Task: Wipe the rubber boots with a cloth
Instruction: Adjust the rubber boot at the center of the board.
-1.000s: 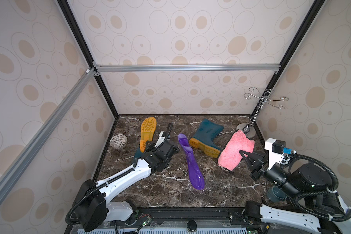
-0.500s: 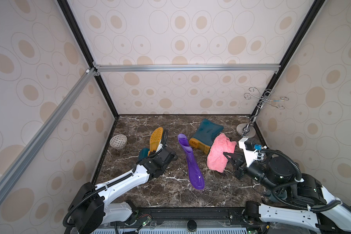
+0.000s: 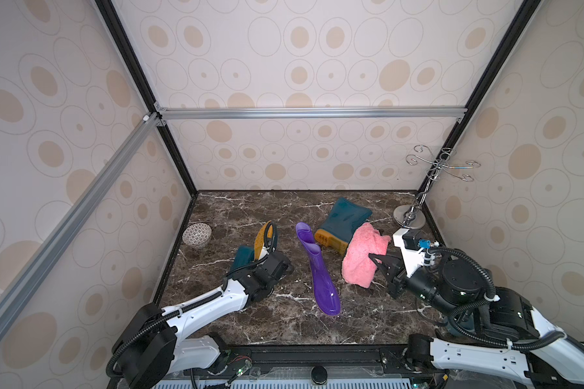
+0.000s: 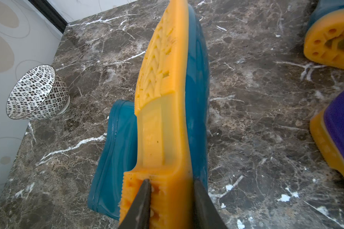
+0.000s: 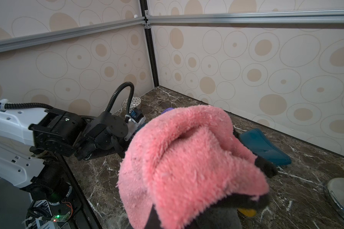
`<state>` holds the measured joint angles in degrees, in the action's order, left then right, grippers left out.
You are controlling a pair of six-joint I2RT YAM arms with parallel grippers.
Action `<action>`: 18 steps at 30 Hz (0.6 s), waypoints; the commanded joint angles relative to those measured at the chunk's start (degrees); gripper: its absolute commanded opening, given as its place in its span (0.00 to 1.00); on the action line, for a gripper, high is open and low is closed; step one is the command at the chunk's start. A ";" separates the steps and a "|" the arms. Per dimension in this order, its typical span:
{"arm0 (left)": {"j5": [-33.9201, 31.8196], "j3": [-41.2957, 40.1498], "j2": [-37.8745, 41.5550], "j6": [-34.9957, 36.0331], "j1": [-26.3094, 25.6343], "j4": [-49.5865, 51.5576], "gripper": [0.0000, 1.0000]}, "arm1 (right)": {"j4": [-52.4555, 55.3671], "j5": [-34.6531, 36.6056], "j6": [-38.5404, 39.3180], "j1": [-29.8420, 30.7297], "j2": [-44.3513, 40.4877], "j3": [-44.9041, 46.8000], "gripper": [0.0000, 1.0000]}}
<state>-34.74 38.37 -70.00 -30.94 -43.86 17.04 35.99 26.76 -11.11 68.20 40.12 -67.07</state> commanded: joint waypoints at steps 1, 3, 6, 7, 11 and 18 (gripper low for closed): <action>-3.15 -4.43 1.06 -7.00 1.11 2.35 0.00 | -0.94 -0.04 -0.22 0.13 0.14 -0.61 0.00; -2.47 -5.23 1.03 -7.22 2.04 0.94 0.00 | -1.08 0.05 -0.06 0.16 0.21 -0.76 0.00; -2.81 -5.26 -0.52 -7.19 2.29 -1.58 0.00 | -1.33 0.29 0.47 0.17 0.36 -1.05 0.00; -2.42 -4.71 -1.55 -7.09 2.29 -2.33 0.00 | -1.32 0.31 0.55 0.17 0.43 -1.26 0.00; -0.05 -1.95 -6.55 -5.96 2.29 -3.74 0.00 | -1.47 0.22 0.51 0.17 0.49 -1.49 0.00; 2.82 -1.96 -8.75 -6.59 2.35 -4.11 0.04 | -0.58 1.00 0.17 0.17 -0.57 -1.07 0.00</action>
<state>-34.98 38.61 -75.33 -33.67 -43.09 12.49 35.64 26.87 -11.07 68.20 40.49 -67.26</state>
